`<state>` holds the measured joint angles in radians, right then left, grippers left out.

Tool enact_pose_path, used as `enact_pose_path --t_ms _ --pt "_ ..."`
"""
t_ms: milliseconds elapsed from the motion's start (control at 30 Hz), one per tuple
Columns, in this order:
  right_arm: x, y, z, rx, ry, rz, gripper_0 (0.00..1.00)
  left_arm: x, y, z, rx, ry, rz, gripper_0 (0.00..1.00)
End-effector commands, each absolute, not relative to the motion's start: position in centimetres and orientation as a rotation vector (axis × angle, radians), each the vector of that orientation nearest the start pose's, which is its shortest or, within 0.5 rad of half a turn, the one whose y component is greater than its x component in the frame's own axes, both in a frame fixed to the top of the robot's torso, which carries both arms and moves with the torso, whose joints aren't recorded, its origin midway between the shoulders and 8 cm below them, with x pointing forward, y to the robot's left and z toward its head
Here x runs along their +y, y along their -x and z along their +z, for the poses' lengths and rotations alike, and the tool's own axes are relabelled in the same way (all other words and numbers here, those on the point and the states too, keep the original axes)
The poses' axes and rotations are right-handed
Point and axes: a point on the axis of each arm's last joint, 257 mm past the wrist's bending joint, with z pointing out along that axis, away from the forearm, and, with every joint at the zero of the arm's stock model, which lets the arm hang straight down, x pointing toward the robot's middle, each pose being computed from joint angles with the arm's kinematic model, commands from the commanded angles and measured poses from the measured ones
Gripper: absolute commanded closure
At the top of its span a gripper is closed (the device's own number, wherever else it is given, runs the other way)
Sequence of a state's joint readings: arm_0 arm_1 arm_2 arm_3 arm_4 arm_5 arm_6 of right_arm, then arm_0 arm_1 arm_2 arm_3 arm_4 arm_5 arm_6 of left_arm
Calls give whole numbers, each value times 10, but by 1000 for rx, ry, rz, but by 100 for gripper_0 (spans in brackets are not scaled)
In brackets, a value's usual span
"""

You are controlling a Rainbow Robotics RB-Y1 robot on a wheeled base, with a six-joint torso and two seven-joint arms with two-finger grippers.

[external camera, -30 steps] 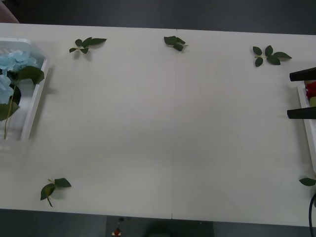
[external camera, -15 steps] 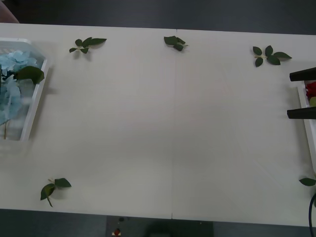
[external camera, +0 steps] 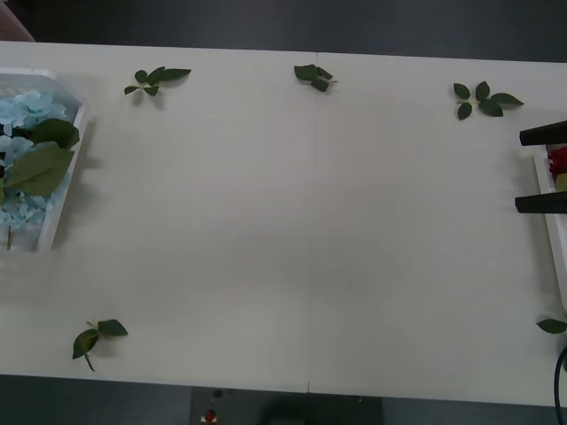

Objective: Put the red flowers into the right box and the blue flowers into the left box

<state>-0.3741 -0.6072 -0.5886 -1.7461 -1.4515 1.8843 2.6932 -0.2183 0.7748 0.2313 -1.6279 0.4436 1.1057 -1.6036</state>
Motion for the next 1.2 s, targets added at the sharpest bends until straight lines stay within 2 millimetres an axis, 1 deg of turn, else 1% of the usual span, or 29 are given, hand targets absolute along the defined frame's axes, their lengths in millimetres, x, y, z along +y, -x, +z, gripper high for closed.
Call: enact_pose_path --t_ms 33,167,267,367,433,467,533,567,633,667,733,767,833,867,933,967,1000,1067,1100,1200 --pt "-283 -408 -78 1674 1404 364 0 535 -521 -145 2201 -29 445 0" --pt "-283 -408 -78 1674 1404 364 0 527 -522 -139 2193 -37 415 0" --pt "-283 -408 -78 1674 1404 364 0 519 -520 -129 2190 -62 429 0" --pt "-283 -408 -78 1674 1404 364 0 506 -513 -116 2201 -87 432 0" --pt "-283 -408 -78 1674 1404 364 0 492 -508 -107 2203 -107 414 0" --pt "-283 -408 -78 1674 1404 364 0 489 -508 -104 2201 -109 402 0" --pt "-283 -408 -78 1674 1404 364 0 468 -509 -94 2179 -129 327 0" --pt "-283 -408 -78 1674 1404 364 0 463 -510 -91 2171 -132 304 0" --pt "-283 -408 -78 1674 1404 364 0 436 -515 -77 2120 -164 198 0" --pt "-283 -408 -78 1674 1404 364 0 429 -516 -75 2109 -170 171 0" --pt "-283 -408 -78 1674 1404 364 0 400 -522 -61 2048 -196 46 0" --pt "-283 -408 -78 1674 1404 364 0 393 -522 -58 2034 -202 14 0" --pt "-283 -408 -78 1674 1404 364 0 366 -524 -44 1979 -225 -97 0" --pt "-283 -408 -78 1674 1404 364 0 359 -523 -42 1969 -231 -122 0" --pt "-283 -408 -78 1674 1404 364 0 331 -522 -30 1919 -262 -217 0" --pt "-283 -408 -78 1674 1404 364 0 325 -522 -27 1907 -269 -236 0" --pt "-283 -408 -78 1674 1404 364 0 311 -520 -21 1880 -286 -279 0" --pt "-283 -408 -78 1674 1404 364 0 279 -514 -14 1839 -308 -419 0" --pt "-283 -408 -78 1674 1404 364 0 271 -512 -14 1829 -312 -456 0" --pt "-283 -408 -78 1674 1404 364 0 232 -496 -13 1773 -389 -589 0"
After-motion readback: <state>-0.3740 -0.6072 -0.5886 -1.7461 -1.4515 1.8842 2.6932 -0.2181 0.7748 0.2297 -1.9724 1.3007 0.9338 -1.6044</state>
